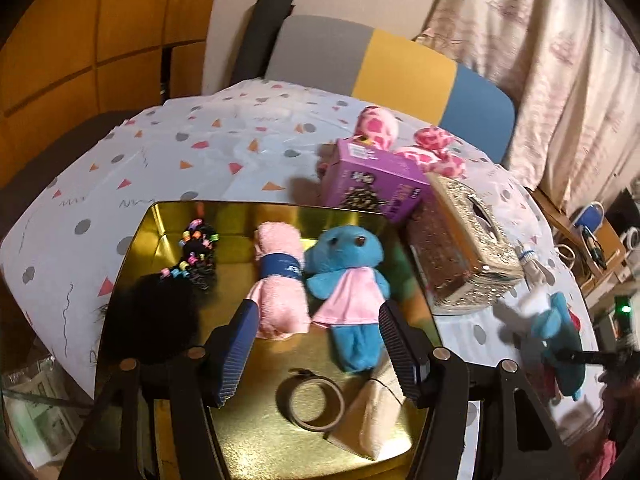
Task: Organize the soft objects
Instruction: 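Lower the black hair piece into the gold tray and open the left tool, then lower the blue dolphin into the gold tray and open the right tool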
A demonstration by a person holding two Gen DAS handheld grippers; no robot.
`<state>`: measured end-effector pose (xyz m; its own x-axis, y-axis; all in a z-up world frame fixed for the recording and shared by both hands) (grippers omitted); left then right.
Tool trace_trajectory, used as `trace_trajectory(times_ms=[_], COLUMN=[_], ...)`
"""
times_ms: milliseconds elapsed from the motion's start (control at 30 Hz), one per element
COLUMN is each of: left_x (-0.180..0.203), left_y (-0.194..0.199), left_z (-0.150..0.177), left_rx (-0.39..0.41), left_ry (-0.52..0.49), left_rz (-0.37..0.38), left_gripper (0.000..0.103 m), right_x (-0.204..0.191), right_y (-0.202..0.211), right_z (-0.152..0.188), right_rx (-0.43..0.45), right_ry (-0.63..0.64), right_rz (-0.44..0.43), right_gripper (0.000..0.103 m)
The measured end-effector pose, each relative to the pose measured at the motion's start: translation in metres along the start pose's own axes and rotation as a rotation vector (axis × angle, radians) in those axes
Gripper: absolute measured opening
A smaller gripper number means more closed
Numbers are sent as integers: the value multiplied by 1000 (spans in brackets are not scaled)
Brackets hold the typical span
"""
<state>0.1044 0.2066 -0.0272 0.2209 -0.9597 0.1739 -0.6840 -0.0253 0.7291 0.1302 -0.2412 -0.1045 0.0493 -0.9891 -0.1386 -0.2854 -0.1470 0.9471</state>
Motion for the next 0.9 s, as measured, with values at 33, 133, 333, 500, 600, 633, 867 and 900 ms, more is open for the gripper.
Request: trace_trajectory(times_ms=[33,133,333,500,600,633,867,900], left_x=[3,10,18,4,-21,-29,-99,-107], left_y=[2,4,9,13,17,18,29,32], left_z=[1,5,14,19,15,13,10,11], left_rx=[4,-1,10,22,41,44,56,57], left_ry=[-9,-13,-44,-38,23,41,160,175], left_rz=[3,17,6,-41,-89,-105,-225,-234], left_gripper=[63,64,66,67,67,67,67,67], right_x=[-2,-10,-16,-26,-44,-52,-148,-165], right_y=[5,11,16,36,54,61,88,87], right_z=[0,3,7,3,0,-1,-10,-11], right_rx=[19,36,85,176,214,228,263,258], right_ry=[-33,-76,-136,-148,-106,-90,81,105], right_rz=[-46,-140,-161,-202,-223,-239,-384,-404], right_gripper=[81,81,81,81,81,81,81,81])
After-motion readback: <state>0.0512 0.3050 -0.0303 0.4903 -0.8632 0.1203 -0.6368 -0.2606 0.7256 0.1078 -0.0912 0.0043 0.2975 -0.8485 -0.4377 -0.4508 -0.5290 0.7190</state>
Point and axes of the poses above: each gripper's, at about its wrist camera, not at the fingertips, and y roughly against the way its jaws point, x to its right, z to its underside, the point moved 10 cm from there along -y, roughly the way its jaws point, and after that the axes turned 5 degrees about -z, right-handed, at the moved point
